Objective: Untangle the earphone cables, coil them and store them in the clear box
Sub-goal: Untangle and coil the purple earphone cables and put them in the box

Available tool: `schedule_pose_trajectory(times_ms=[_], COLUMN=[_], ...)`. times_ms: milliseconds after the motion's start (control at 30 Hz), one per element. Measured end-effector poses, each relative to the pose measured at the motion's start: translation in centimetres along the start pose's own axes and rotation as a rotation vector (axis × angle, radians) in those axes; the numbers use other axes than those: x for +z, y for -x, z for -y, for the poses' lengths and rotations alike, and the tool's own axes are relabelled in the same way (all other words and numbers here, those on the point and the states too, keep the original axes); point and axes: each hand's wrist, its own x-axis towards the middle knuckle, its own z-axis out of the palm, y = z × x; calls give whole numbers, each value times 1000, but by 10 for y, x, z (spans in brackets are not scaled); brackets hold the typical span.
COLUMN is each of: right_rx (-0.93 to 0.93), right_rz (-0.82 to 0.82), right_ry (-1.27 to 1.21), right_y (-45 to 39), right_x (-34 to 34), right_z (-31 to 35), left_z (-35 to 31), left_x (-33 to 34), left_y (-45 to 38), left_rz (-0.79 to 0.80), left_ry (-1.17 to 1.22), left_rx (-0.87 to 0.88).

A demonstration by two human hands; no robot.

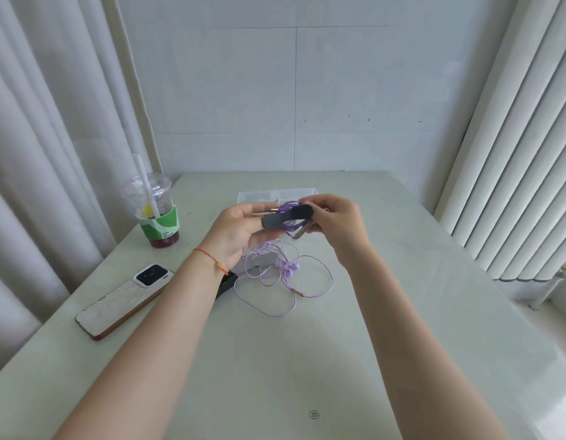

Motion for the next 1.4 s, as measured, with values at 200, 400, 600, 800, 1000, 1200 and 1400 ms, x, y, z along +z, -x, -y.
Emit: schedule_pose_trajectory(times_ms=[200,400,600,800,1000,1200,1400], right_rx=[-92,-50,39,155,239,244,316], right_rz=[-78,-1,46,84,75,210,367], right_ry=[79,86,-23,-64,-63,54,301], right_y=[-4,-31,-64,-79,-83,-81,-79], right_x=[-3,-2,5,6,5,-5,-12], right_z=[20,32,17,-6,-21,-17,-15], left_z=[-14,-13,-1,17,30,22,17], left_x=[3,-4,-9,-8,-10,-15,-18], left_y=[-2,-33,-69,-90,-94,-88,-87], left_rz=[33,-36,-111,-218,-195,-122,-56], left_ry=[196,128,67,7,11,22,-75], left_rx=[31,140,157,156,82,81,71])
